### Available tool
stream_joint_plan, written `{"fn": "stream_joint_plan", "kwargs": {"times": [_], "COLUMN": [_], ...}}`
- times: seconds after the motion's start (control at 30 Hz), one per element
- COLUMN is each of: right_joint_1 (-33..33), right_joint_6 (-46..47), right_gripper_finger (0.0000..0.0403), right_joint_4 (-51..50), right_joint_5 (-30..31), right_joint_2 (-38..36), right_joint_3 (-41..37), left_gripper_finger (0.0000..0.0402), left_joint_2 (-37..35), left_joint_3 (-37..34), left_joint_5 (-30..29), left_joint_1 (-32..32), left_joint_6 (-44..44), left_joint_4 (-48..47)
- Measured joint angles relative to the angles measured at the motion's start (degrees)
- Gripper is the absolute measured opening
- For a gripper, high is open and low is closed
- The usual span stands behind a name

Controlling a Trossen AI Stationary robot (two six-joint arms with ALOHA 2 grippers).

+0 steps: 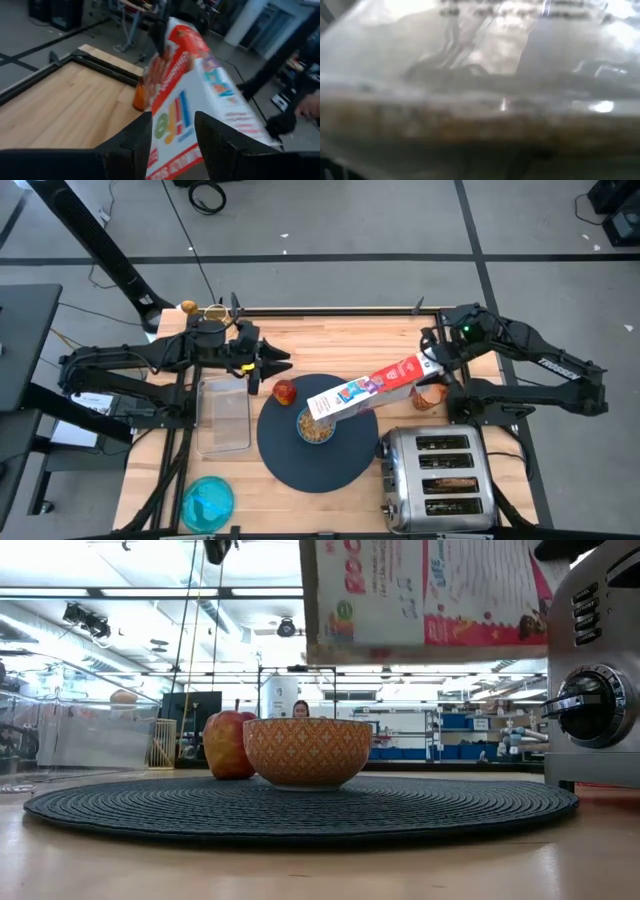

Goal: Arrange a breakfast setting
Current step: Pour the cereal into the bowl

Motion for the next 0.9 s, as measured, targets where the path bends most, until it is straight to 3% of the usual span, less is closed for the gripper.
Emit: {"fn": "stream_joint_plan", "kwargs": {"times": [0.5, 0.9], "right_joint_1": [-8.25, -8.67], "right_joint_6": [0.91, 16.85], "right_gripper_finger": [0.0231, 0.0231], "right_joint_4": [1.79, 28.16], "right_joint_5": [-8.45, -14.11], "right_joint_2": [-5.14, -5.25], "right_joint_3": [0.0, 0.0], "left_gripper_finger": [0.0156, 0.0157], "left_joint_2": [-1.93, -1.88], "left_joint_3": [5.03, 12.42], "left_joint_5": [-0.66, -6.24], "left_joint_1": [5.52, 5.52], "left_joint_6": [-0.5, 0.43], "left_joint_4": [-2.09, -7.77]}}
